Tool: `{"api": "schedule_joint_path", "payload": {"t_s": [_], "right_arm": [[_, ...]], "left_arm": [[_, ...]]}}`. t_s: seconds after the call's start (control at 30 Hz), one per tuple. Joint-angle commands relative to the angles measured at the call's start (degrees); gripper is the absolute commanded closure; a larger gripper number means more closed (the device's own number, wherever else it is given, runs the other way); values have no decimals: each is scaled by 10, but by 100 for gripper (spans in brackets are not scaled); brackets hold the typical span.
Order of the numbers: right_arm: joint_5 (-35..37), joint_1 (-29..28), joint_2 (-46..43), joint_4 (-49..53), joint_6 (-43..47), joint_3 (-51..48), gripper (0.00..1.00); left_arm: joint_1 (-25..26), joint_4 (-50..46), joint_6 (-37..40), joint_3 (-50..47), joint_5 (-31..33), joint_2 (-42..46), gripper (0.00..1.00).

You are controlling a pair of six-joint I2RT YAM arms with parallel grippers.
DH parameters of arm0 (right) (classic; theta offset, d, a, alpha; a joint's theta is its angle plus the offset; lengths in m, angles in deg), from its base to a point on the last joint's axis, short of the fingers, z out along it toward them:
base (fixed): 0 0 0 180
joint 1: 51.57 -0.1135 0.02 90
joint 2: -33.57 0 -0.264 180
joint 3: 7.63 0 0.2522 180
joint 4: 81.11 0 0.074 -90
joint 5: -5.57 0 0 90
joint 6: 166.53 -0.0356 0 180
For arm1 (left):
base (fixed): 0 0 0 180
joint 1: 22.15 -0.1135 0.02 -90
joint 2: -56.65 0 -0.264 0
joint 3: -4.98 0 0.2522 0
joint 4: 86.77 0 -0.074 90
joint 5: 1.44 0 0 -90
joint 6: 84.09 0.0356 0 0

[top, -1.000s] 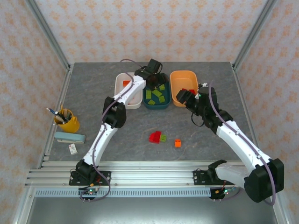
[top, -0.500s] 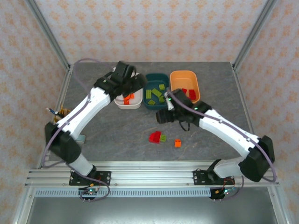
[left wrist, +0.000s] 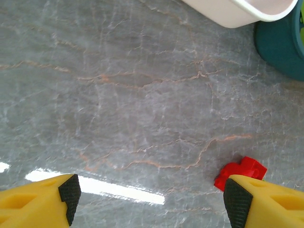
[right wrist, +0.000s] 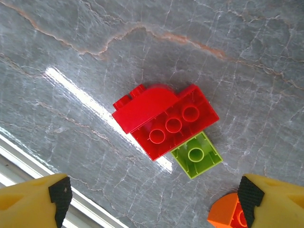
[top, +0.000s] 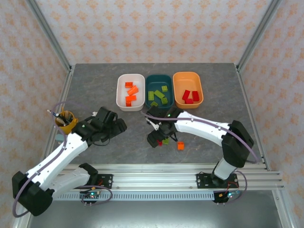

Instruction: Sort the legos into containers by color

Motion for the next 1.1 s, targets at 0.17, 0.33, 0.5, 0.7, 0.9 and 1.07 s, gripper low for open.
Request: {"api": "schedule_joint_path", "payload": {"t_s": [0.17,0.33,0.5,0.7,0.9,1.07], "right_arm": [[68,-14,85,23,65,47,0],[115,-14,131,19,75,70,0],[155,2,166,13,53,94,2],[131,52,191,9,16,122,7],[94,83,218,21,-9,151,17],[37,99,212,19,-68,156,16]], "left_arm": [[5,-52,-32,-22,43,62,18],[5,-65,-44,-33,46,91,18],[5,-66,-49,-36,47,102,18],[5,-50,-49,-34,43,92,18],[5,-30,-47,-31,31,70,18],[7,-26,-44,-27,25,62,18]]}}
